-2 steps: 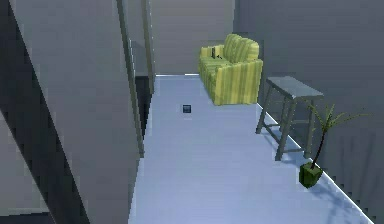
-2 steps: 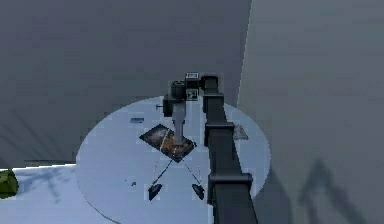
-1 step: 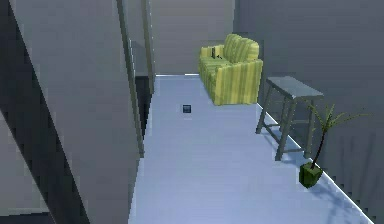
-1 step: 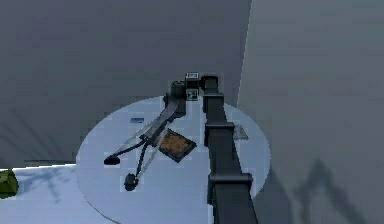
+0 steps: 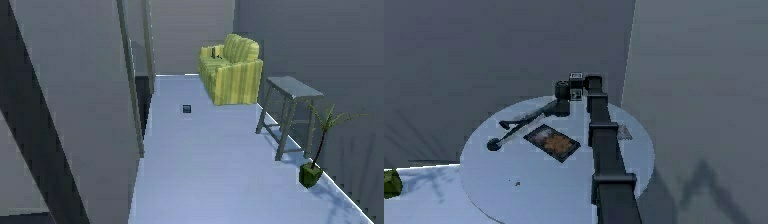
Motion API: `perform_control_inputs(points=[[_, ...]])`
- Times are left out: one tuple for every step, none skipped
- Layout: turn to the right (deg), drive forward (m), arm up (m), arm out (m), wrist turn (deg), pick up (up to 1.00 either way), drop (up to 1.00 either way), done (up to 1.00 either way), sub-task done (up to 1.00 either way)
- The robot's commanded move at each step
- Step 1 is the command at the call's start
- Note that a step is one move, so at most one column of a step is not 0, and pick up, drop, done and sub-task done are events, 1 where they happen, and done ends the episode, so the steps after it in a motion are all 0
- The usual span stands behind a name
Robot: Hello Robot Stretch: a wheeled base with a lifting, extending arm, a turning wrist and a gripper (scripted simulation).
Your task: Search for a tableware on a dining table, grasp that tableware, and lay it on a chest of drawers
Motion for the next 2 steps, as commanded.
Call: perform_control_inputs(points=[[0.0,0.00,0.00,0.00,45.0,0.00,0.00,0.00,0.00],[0.0,0.00,0.00,0.00,33.0,0.00,0.00,0.00,0.00]])
